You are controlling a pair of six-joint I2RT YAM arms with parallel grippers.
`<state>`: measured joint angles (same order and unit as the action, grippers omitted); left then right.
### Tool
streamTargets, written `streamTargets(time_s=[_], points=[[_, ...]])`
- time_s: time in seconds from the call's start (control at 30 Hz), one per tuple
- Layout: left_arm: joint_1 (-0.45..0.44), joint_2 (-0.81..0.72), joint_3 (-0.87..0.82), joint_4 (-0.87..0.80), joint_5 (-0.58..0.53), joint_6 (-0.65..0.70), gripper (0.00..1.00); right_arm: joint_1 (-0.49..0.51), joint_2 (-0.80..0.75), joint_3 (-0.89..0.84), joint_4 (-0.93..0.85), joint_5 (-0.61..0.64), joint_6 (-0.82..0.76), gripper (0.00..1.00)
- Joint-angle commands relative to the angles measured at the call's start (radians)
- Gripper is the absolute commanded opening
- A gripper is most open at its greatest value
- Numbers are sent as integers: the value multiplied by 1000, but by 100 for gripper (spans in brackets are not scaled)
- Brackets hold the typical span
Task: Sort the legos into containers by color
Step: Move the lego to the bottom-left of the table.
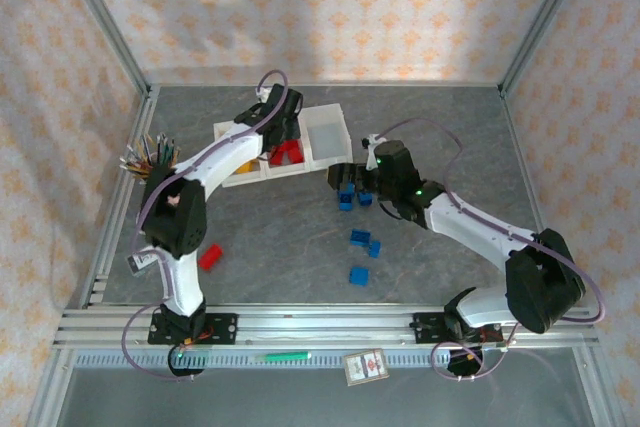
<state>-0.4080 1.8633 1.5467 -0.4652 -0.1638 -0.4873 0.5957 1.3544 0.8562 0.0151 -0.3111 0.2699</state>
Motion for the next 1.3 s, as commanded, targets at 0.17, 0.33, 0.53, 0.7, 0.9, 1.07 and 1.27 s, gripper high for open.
streamTargets(time_s=[0.17,0.33,0.53,0.7,0.9,1.07,1.27], points=[[-16,-298,-266,-59,-24,5,63,98,12,41,-51,-4,-99,100],[-18,-459,-438,-119,-48,-51,70,172,37,32,-39,-3,-107,100],[-17,-586,-577,-254,-109,-144,80,258,82,2,3,-4,-90,100],[-17,-657,-658,-345,-121,-215,91,284,103,-29,51,-15,-57,100],[-13,-690,-751,-386,-86,-331,100,288,115,-40,75,-22,-43,100],[-12,-685,-837,-374,-45,-443,100,288,113,-61,93,-32,-27,100],[-11,-696,-931,-308,-38,-502,100,289,103,-86,109,-38,-31,100]])
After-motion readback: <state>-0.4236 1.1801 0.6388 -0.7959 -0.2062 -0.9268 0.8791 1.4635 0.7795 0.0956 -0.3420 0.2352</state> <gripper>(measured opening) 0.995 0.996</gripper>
